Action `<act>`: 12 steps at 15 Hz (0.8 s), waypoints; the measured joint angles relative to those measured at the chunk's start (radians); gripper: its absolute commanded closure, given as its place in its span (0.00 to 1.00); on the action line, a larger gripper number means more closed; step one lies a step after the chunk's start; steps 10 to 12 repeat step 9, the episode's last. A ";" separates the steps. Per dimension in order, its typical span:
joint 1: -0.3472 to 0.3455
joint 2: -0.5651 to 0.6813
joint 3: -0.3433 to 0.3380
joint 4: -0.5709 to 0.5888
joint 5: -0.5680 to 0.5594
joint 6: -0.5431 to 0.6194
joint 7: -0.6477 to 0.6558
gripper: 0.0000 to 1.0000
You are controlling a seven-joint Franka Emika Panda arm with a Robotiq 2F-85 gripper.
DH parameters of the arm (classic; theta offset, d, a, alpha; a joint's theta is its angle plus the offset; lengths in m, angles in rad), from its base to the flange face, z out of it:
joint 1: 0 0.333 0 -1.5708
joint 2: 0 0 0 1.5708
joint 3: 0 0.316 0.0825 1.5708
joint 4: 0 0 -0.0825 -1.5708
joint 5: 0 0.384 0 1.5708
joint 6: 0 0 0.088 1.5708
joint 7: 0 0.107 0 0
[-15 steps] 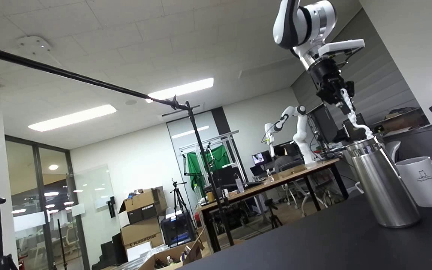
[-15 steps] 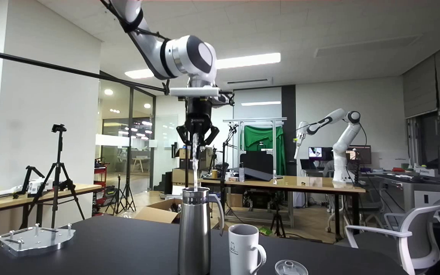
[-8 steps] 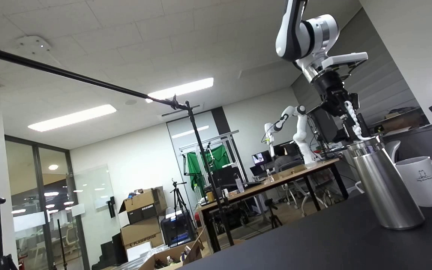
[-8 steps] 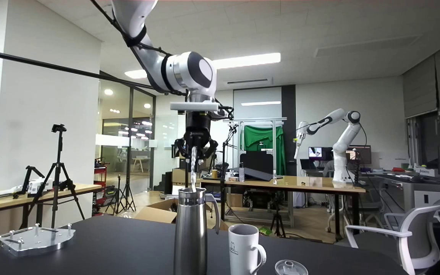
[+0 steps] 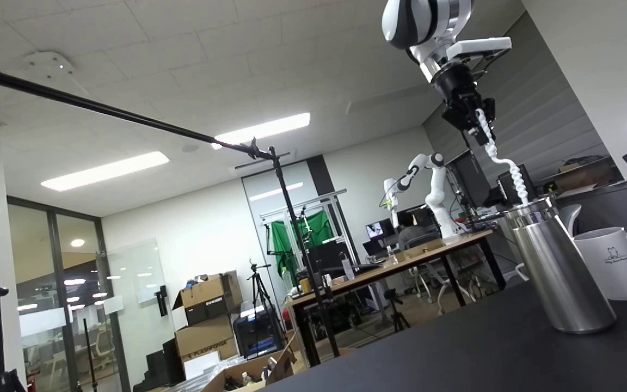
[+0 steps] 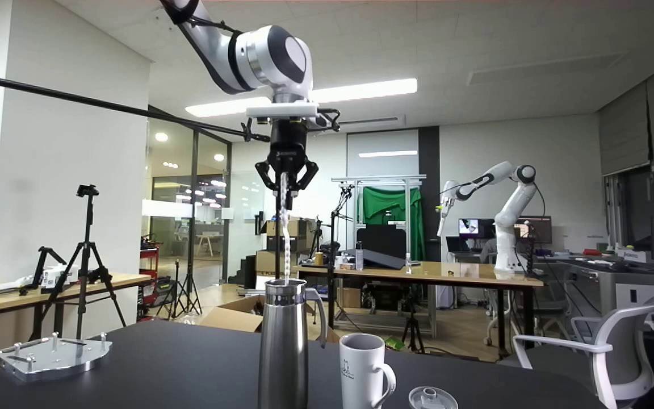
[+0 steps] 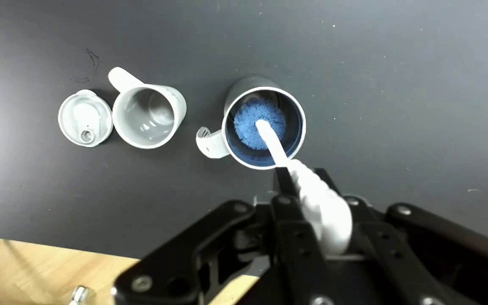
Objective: Use the brush to clean the silver bottle
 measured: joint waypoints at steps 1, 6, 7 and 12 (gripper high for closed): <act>0.001 -0.005 0.000 0.000 -0.002 -0.010 -0.001 0.46; 0.006 -0.005 0.000 0.006 -0.022 -0.052 0.001 0.37; 0.006 -0.005 0.000 0.008 -0.025 -0.067 0.002 0.29; 0.006 -0.005 -0.001 0.011 -0.031 -0.082 0.003 0.19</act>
